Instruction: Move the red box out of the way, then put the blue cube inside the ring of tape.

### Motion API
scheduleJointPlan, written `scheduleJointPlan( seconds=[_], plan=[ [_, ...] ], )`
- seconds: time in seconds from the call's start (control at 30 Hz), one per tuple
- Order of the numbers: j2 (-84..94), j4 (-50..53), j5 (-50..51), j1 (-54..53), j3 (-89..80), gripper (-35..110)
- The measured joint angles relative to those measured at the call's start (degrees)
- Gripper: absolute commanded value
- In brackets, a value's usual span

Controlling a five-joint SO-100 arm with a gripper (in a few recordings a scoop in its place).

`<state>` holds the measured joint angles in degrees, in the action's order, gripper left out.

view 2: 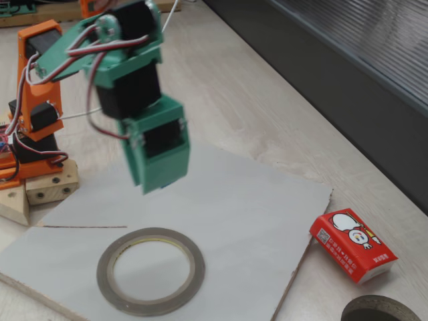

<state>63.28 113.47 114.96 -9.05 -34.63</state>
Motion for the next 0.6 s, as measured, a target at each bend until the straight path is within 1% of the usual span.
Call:
scheduleJointPlan(
  seconds=[0.13, 0.3, 0.6],
  plan=[
    [-8.17, 0.00, 0.00, -3.08, 0.00, 1],
    [-14.85, 0.00, 0.00, -3.43, 0.00, 1],
    [-15.64, 0.00, 0.00, -3.16, 1.14, 1]
  ],
)
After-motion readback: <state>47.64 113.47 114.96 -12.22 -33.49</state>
